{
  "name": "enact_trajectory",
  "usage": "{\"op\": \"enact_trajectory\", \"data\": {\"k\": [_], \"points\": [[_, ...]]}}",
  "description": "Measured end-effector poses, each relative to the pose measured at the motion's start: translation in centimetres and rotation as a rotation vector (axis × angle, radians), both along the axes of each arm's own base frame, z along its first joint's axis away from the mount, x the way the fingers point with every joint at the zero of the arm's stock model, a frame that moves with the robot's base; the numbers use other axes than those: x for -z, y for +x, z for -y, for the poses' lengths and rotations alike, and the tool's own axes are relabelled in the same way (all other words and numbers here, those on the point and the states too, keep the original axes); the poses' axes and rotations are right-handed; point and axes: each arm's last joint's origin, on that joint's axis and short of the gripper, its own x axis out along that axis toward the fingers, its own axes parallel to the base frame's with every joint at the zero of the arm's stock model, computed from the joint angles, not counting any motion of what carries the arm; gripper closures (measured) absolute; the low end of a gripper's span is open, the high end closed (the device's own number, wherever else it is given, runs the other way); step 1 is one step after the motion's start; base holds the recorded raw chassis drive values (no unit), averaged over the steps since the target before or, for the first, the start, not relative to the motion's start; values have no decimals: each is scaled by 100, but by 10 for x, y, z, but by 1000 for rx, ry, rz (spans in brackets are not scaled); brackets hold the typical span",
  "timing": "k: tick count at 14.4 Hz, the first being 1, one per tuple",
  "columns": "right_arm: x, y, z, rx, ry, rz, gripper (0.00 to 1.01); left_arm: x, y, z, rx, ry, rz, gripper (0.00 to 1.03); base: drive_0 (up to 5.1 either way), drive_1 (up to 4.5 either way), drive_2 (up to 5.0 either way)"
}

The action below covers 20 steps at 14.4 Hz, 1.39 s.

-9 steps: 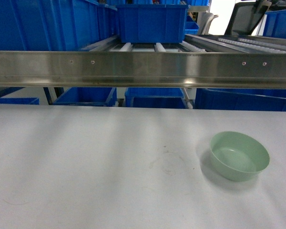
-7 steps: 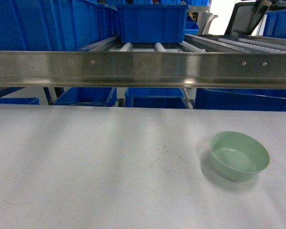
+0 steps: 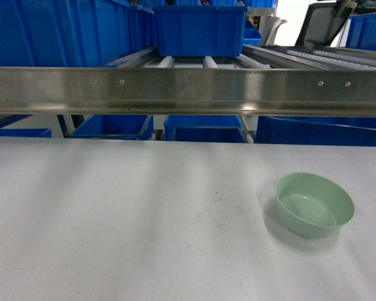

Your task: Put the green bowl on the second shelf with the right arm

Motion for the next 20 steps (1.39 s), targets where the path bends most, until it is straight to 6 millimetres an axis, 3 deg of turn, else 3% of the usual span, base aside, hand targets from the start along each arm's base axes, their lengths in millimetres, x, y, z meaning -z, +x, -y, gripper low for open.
{"op": "enact_trajectory", "data": {"k": [11,15,20], "points": [[0,0,0,0,0,0,3,0,0,0,0,0,0,5,0,0,0],[3,0,-10,-20,-13,-23,3,0,0,-4,14,-7,-2,5,0,0,0],[2,22,-18,-27,-35,-49,3,1,0,-8,17,-29,-14,5,0,0,0]]}}
